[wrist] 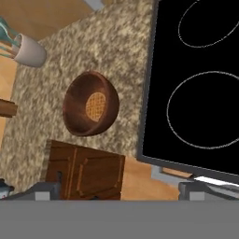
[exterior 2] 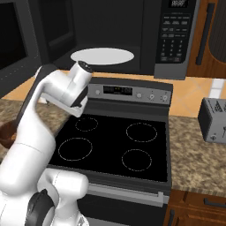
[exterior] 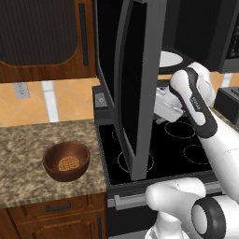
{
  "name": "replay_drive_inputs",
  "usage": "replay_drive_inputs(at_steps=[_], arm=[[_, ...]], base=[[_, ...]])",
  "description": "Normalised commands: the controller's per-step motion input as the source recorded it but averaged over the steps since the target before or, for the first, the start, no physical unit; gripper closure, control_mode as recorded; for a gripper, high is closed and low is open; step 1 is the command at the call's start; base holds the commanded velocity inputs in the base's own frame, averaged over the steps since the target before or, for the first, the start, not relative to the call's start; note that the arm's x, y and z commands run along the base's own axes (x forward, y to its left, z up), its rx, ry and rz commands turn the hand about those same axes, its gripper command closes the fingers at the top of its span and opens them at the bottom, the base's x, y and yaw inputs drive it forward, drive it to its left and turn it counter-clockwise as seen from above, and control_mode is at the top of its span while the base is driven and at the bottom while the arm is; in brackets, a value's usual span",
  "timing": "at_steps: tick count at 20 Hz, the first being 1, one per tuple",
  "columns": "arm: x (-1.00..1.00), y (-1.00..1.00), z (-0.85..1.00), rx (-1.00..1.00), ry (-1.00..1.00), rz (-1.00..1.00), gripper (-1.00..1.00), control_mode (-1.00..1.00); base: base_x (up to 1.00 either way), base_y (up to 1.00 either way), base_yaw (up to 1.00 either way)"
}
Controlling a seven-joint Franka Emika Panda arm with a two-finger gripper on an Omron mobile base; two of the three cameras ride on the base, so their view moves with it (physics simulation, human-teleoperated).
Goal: Open the microwave, place the bowl with waffle inside the microwave, then close the microwave door and turn it on.
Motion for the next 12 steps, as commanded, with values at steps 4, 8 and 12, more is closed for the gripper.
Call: replay_drive_inputs(at_steps=[4, 8, 12], arm=[[0.09, 0.31, -0.51, 0.02, 0.01, -0.01, -1.0, -1.0], [0.22, 0.54, -0.67, 0.0, 0.03, -0.01, -1.0, -1.0], [0.42, 0.57, -0.8, 0.0, 0.07, 0.0, -1.0, -1.0]], base=[[0.0, 0.0, 0.0], [0.0, 0.0, 0.0], [0.0, 0.0, 0.0]])
